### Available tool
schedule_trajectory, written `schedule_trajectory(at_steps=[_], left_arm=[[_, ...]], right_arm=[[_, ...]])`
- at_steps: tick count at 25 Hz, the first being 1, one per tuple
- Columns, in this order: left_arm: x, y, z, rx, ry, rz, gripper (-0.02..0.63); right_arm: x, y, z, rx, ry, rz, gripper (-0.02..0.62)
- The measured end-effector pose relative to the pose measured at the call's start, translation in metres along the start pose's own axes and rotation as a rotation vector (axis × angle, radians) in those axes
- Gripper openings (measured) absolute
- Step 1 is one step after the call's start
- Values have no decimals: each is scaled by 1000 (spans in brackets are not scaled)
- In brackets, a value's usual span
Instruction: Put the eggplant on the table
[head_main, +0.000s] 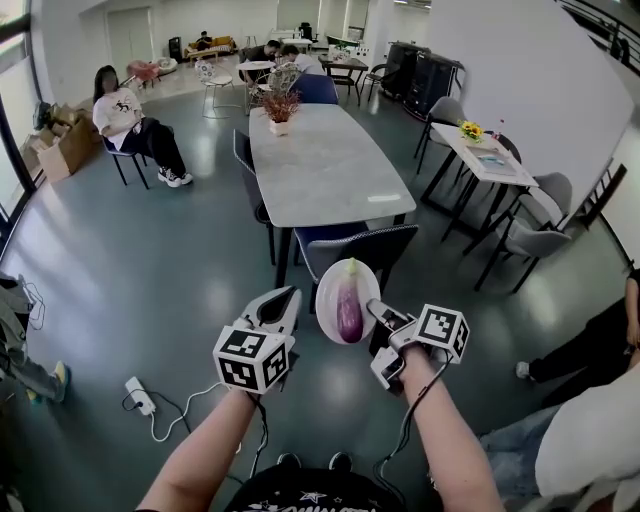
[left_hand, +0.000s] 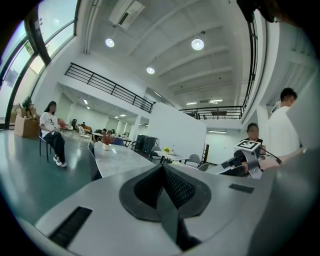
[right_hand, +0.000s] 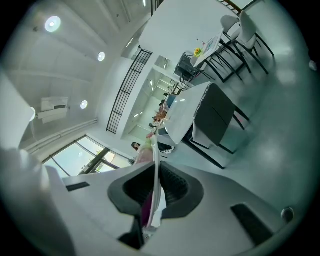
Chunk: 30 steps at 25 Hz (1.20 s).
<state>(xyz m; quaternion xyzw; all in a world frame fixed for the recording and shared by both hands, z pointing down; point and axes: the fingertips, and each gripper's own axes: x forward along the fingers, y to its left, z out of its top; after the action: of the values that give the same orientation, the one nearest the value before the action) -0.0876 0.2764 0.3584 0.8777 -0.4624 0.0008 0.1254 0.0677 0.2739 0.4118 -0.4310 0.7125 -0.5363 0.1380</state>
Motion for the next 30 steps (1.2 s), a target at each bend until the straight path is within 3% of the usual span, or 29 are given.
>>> schedule_trajectory(at_steps=[8, 16, 23, 30], left_arm=[[-23, -1, -7, -5, -4, -38, 6], [-25, 5, -2, 17, -28, -23, 6], [8, 25, 4, 42, -26, 18, 6], [87, 41, 9, 76, -3, 29, 6]], right_arm=[[-4, 10, -26, 51, -30, 22, 29], [0, 14, -28, 73, -21, 39, 29], [39, 7, 5, 72, 7, 84, 29], [92, -14, 62, 68, 64, 94, 29]])
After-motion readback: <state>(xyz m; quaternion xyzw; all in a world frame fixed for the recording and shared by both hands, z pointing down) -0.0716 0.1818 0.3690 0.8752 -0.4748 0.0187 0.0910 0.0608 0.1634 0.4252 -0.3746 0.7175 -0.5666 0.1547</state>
